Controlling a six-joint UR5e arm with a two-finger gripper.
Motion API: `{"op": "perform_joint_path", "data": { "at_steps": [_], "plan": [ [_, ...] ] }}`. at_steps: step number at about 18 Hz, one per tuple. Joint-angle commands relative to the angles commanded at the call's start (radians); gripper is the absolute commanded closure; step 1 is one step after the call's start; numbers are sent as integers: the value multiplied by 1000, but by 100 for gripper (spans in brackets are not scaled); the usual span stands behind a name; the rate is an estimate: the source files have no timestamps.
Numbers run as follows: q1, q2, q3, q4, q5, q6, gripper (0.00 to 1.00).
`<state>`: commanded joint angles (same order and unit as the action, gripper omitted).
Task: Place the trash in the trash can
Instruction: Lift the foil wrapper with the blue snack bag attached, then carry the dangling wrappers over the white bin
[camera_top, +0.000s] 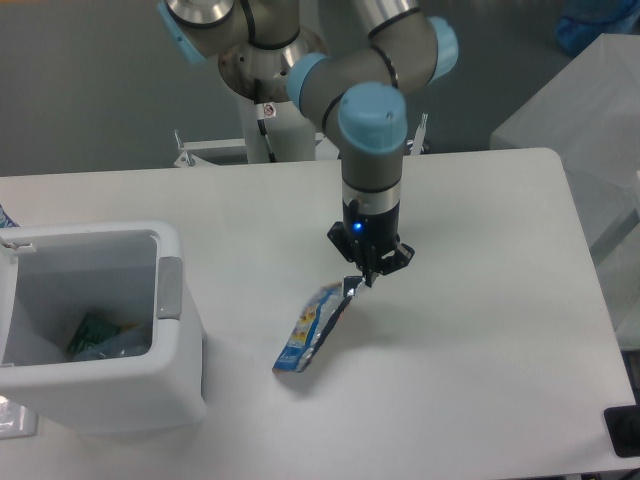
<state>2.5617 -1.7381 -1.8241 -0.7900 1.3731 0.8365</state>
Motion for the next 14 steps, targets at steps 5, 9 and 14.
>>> {"op": "perform_joint_path", "data": {
  "at_steps": [5, 9, 14],
  "plan": [
    [26, 29, 94, 2, -130, -248, 100],
    [29, 64, 124, 11, -177, -413, 100],
    [34, 95, 163, 12, -250, -571, 100]
  ]
}}
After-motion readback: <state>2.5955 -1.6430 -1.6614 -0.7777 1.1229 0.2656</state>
